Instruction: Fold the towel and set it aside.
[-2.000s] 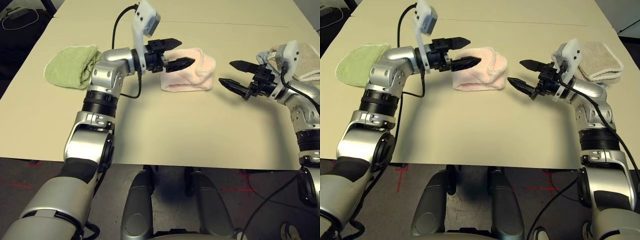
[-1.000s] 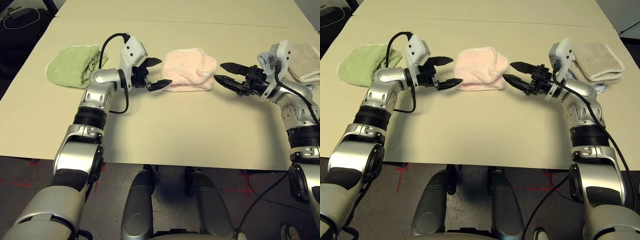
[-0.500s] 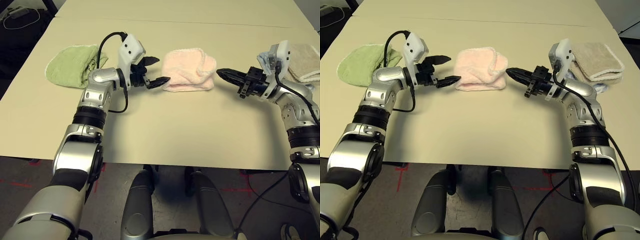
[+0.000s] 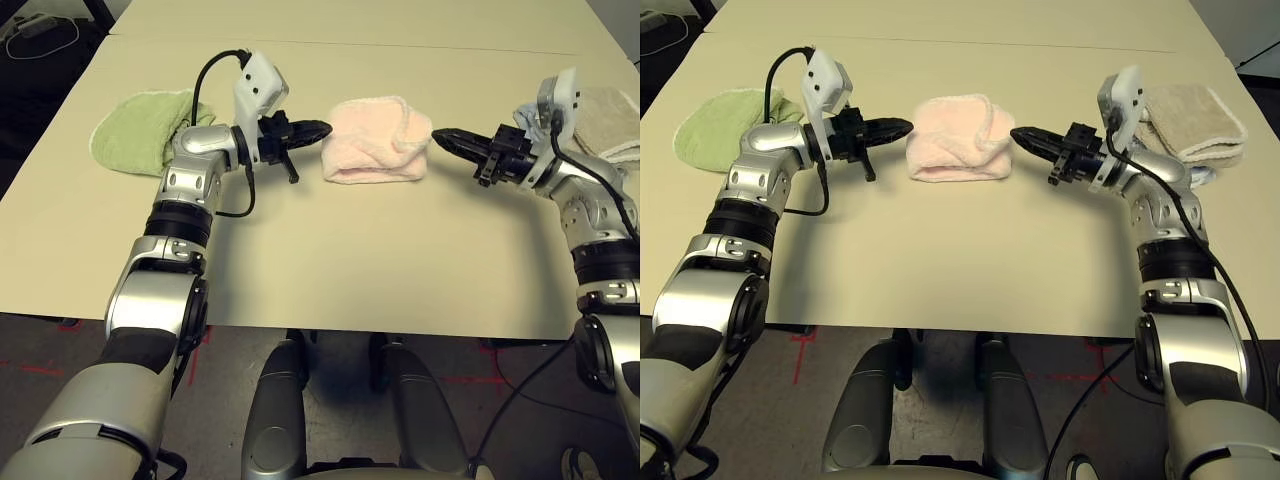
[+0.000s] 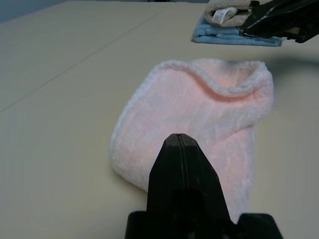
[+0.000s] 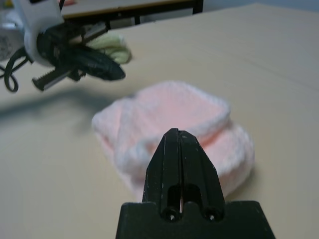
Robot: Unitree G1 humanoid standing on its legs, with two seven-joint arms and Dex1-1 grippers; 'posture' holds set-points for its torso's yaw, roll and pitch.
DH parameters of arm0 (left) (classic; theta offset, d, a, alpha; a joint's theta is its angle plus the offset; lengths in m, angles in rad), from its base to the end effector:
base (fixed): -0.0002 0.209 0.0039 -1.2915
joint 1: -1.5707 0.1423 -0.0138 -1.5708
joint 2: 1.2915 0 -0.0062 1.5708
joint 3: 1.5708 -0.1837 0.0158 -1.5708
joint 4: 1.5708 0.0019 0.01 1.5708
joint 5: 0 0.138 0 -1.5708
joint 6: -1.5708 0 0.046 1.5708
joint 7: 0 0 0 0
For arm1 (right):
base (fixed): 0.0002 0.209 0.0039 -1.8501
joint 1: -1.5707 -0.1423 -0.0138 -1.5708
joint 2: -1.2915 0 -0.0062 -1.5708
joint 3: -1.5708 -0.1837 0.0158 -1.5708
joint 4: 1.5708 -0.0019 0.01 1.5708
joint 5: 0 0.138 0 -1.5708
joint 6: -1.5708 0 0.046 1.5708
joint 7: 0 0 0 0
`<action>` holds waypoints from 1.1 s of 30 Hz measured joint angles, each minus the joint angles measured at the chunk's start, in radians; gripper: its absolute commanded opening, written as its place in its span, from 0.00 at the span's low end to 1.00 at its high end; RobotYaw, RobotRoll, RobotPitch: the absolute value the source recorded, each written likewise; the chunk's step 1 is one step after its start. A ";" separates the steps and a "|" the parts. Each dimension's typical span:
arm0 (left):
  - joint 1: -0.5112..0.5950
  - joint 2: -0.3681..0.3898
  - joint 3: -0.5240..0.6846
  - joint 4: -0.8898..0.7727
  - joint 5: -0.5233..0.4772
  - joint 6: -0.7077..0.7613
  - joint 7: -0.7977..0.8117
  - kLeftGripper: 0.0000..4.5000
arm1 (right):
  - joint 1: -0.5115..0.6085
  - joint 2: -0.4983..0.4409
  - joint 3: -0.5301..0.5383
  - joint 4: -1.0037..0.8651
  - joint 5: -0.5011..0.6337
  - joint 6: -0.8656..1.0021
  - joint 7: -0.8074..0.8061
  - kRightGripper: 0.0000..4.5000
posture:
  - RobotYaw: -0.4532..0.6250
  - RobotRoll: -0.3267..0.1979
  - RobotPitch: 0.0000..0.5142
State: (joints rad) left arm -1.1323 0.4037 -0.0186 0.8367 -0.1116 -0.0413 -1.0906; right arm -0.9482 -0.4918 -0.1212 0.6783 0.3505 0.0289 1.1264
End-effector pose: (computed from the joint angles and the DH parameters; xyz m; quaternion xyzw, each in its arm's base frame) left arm 0.3649 0.1873 0.2395 0.1965 -0.0830 -0.4942 0.8428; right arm 0.3431 -0.2396 0.2174 -0.0770 -0.1351 0.4678 0.8700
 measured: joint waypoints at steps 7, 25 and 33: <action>-0.012 -0.009 -0.001 0.043 0.002 -0.017 0.007 0.01 | -0.114 0.062 0.032 0.122 -0.057 -0.026 -0.032 0.00 | 0.54 0.62 0.44; -0.082 -0.065 -0.026 0.163 0.039 -0.061 -0.006 0.01 | -0.192 0.032 0.213 0.139 -0.242 0.107 0.058 0.00 | 0.52 0.62 0.46; -0.106 -0.070 -0.035 0.179 0.055 -0.061 -0.013 0.01 | -0.194 0.029 0.247 0.124 -0.327 0.167 -0.014 0.00 | 0.52 0.62 0.46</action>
State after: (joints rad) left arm -1.2383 0.3337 -0.0532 1.0159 -0.0569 -0.1027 -1.1035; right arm -1.1420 -0.4632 0.1262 0.8024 0.0240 0.1959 1.1126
